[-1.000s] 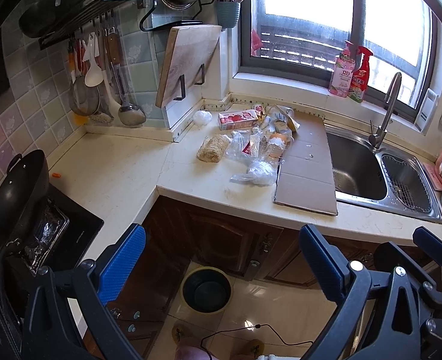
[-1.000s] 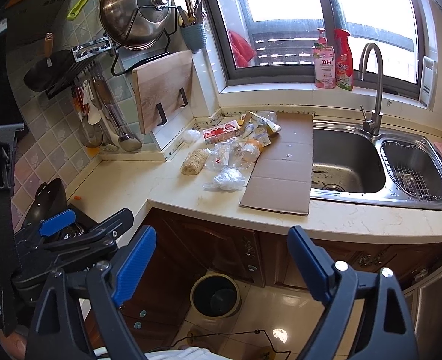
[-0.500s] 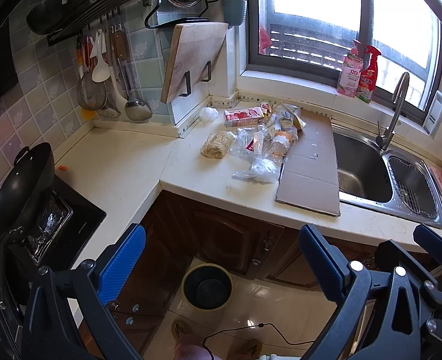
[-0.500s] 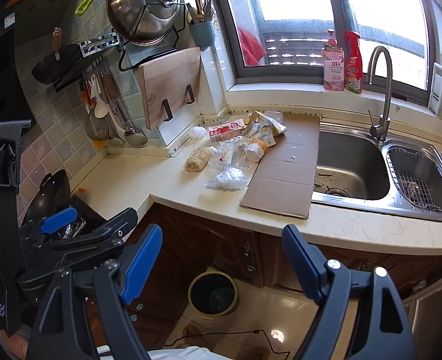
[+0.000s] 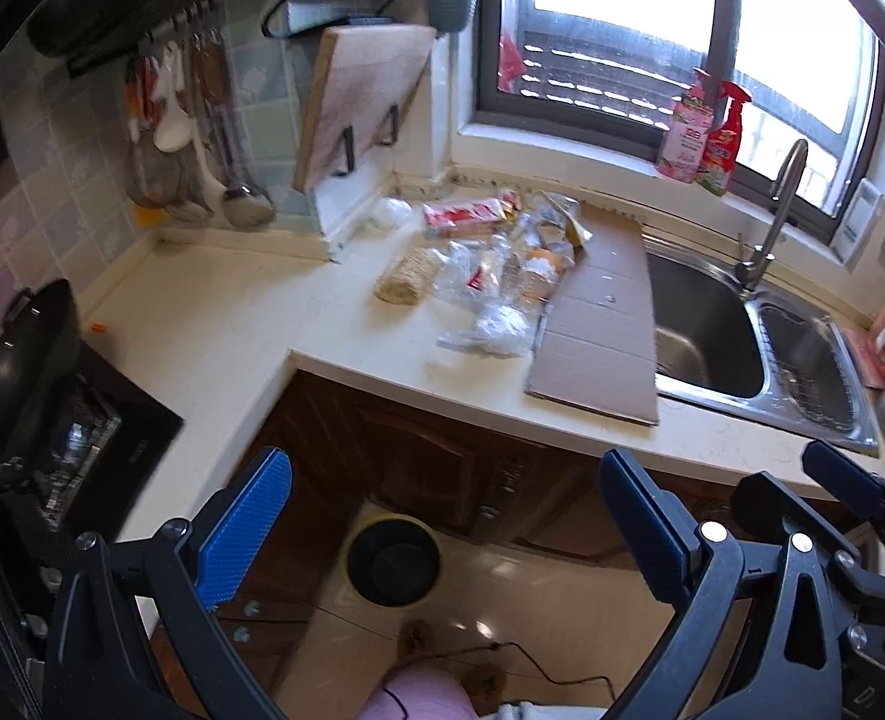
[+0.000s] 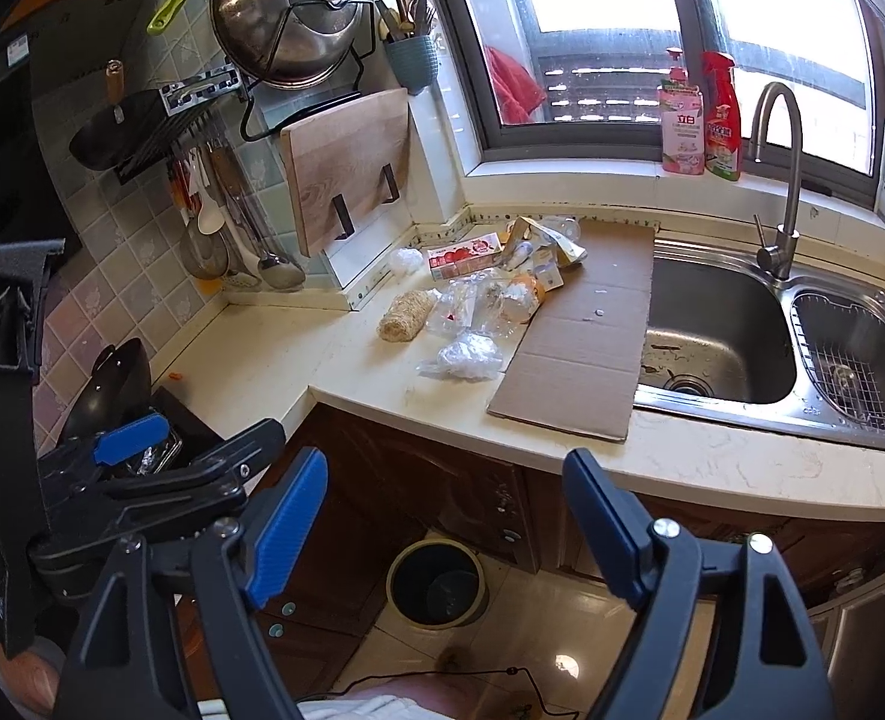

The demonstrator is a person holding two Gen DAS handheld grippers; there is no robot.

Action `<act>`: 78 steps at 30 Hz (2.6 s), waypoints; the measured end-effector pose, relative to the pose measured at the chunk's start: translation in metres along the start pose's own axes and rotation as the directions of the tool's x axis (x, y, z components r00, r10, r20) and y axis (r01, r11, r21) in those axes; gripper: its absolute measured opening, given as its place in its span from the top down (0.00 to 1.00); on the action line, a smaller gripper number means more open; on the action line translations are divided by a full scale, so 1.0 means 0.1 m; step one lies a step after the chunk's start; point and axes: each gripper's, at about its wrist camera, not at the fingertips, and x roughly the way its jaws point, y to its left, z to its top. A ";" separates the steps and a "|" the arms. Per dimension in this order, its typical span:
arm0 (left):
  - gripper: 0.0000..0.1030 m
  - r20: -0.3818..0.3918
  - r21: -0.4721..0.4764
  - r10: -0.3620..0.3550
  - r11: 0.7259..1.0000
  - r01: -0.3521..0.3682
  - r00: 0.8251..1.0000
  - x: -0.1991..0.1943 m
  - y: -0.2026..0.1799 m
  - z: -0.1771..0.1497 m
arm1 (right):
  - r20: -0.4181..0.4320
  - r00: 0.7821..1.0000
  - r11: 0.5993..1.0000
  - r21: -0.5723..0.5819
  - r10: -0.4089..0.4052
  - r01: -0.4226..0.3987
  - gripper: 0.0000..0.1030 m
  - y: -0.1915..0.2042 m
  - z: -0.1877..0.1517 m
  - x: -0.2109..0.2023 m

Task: Collect trash
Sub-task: 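Grasp the clear plastic tray with the right tool while the left tool grasps a plastic bag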

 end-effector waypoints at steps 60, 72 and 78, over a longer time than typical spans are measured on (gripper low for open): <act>0.12 -0.486 -0.139 -0.414 0.906 0.400 0.770 3.82 -0.29 1.33 | -0.131 0.989 0.888 0.459 0.074 -0.005 0.87 -1.71 1.40 2.86; 0.77 -0.489 -0.114 -0.387 0.917 0.383 0.782 3.85 -0.53 1.19 | -0.129 0.992 0.843 0.533 0.005 0.065 0.87 -1.87 0.90 2.27; 0.81 -0.407 -0.081 -0.386 0.918 0.388 0.828 3.39 -0.58 1.18 | -0.063 0.998 0.859 0.508 -0.026 0.055 0.87 -1.77 0.77 1.78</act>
